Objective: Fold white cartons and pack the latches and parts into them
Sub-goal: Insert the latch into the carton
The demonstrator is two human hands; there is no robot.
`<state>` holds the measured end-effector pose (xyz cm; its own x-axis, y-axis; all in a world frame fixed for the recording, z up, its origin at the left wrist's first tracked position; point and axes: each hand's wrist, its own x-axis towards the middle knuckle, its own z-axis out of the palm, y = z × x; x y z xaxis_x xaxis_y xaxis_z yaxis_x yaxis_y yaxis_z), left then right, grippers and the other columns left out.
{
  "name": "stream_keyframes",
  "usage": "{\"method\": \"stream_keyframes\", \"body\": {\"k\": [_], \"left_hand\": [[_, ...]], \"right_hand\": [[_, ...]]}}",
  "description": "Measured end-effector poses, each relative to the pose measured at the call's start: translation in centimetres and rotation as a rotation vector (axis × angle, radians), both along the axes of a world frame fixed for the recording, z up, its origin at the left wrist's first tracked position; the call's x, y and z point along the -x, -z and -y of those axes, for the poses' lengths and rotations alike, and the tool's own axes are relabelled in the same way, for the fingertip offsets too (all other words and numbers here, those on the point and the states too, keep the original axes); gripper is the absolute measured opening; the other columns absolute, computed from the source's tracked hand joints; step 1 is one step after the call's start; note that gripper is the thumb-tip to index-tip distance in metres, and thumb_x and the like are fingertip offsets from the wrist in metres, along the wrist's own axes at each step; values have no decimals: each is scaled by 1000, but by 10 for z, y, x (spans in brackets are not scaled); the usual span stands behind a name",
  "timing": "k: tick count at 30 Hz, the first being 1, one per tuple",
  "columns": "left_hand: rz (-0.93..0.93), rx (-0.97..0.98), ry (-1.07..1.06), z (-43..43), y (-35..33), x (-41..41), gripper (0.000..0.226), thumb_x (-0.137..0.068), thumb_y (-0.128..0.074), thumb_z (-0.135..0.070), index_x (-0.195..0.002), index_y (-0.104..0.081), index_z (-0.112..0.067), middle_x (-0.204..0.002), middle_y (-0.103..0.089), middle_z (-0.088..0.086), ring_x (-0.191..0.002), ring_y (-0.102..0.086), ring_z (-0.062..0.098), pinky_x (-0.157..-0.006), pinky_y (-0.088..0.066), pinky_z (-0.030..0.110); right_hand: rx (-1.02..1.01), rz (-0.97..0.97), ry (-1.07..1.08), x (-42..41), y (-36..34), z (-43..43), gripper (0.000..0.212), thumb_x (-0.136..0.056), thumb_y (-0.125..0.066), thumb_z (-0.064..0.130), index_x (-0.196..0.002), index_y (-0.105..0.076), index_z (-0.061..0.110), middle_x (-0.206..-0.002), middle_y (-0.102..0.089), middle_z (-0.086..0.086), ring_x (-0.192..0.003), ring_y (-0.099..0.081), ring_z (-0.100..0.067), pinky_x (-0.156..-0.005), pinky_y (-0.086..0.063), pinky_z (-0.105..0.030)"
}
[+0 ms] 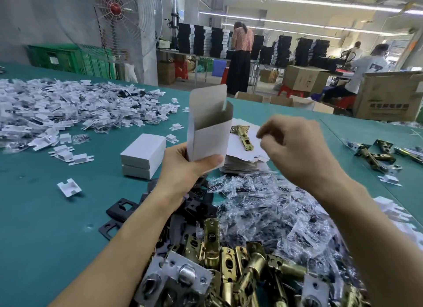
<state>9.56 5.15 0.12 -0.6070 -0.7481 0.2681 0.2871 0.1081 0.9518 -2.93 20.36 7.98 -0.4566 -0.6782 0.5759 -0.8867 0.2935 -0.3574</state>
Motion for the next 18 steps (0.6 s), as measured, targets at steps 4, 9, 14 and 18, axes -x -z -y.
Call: {"method": "stream_keyframes", "body": {"k": [4, 9, 14, 18], "left_hand": [[7, -81, 11, 2, 2, 3, 33, -58, -89, -22, -88, -76, -21, -90, -78, -1, -85, -74, 14, -70, -59, 24], [135, -203, 91, 2, 7, 5, 27, -64, -87, -17, -87, -75, -18, -87, -78, 0, -87, -74, 25, -65, -62, 33], [39, -320, 236, 2, 2, 1, 28, -53, -87, -24, -80, -81, -16, -94, -78, 6, -87, -75, 23, -63, -61, 32], [44, -275, 284, 2, 2, 0, 27, -54, -88, -21, -80, -81, -15, -95, -77, 10, -85, -75, 24, -64, -61, 33]], "right_hand": [[-790, 113, -156, 9, 28, -4, 27, -84, -73, 25, -110, -72, 29, -104, -71, 12, -89, -63, 2, -86, -55, -24], [-944, 151, -189, 8, 57, -3, 28, -81, -78, 34, -108, -72, 36, -112, -70, 16, -99, -63, -3, -97, -52, -32], [-724, 64, -190, 13, 51, -6, 9, -93, -67, 32, -96, -74, 27, -95, -73, 13, -85, -64, -3, -84, -55, -33], [-195, 227, -246, 8, 18, -16, 12, -92, -60, 26, -83, -69, 27, -76, -70, 11, -66, -61, 2, -61, -45, -13]]}}
